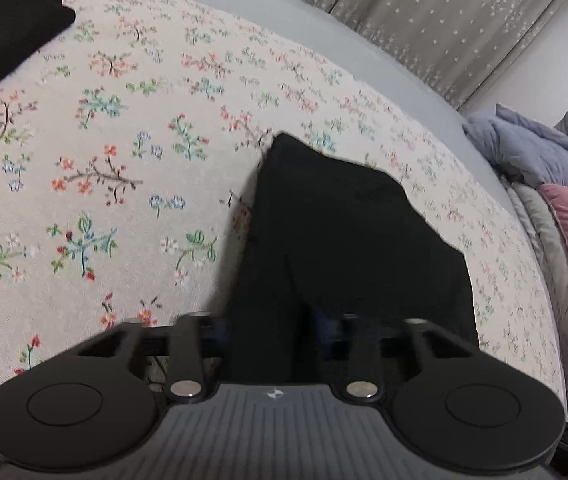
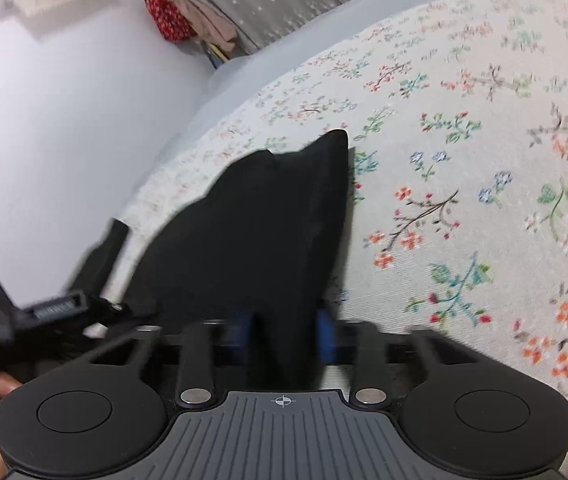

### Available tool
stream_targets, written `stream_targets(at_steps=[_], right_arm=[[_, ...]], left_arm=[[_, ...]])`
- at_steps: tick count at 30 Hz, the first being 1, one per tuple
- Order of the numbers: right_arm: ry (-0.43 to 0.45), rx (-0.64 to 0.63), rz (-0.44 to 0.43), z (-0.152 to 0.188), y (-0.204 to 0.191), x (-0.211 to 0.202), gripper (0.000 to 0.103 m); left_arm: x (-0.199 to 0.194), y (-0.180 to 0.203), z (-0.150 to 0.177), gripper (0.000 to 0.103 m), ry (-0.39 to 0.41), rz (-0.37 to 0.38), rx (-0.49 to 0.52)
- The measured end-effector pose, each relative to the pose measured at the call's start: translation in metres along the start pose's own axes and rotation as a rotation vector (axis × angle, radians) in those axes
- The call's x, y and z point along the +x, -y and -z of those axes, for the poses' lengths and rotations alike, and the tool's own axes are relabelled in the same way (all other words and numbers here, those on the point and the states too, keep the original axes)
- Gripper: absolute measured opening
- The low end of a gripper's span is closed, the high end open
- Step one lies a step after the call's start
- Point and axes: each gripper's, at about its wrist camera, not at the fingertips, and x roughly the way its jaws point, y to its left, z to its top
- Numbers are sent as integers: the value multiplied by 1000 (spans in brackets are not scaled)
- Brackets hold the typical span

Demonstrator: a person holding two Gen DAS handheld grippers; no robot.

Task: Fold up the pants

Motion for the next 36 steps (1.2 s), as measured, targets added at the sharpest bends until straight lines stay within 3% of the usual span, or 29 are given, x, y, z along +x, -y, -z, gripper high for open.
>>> stream_targets(at_steps=[5,10,15,17,19,20,21,23,25,31,36], right_arm=[[25,-124,66,-13,-17,-11,8],[104,-240,125,-32,-27,-39,7],[199,-251,183,-64,-10,-83,7],[228,-259,209,-73,0,-98,7],[219,-232,225,-78,16,-104,7],[188,-212,237,-79,27,-101,7],[140,-186,256,-79,39,-94,7],[11,-140,340,-73,64,-69,12],[-44,-139,380,-67,77,-52,19],[-43,-123,382,-79,72,-55,23],[23,-100,421,-78,70,-72,27]], left_arm=[[-6,27,0,26,32,16,29],[-14,71,-2,25,78,140,23],[-5,119,2,25,135,234,52],[17,129,10,26,91,210,61],[53,130,22,27,-37,146,48],[68,128,29,43,-77,111,32],[74,126,34,50,-61,107,34],[73,133,33,51,-29,93,112],[66,135,30,51,7,66,146],[61,116,18,54,17,43,87],[49,129,23,54,48,26,153]])
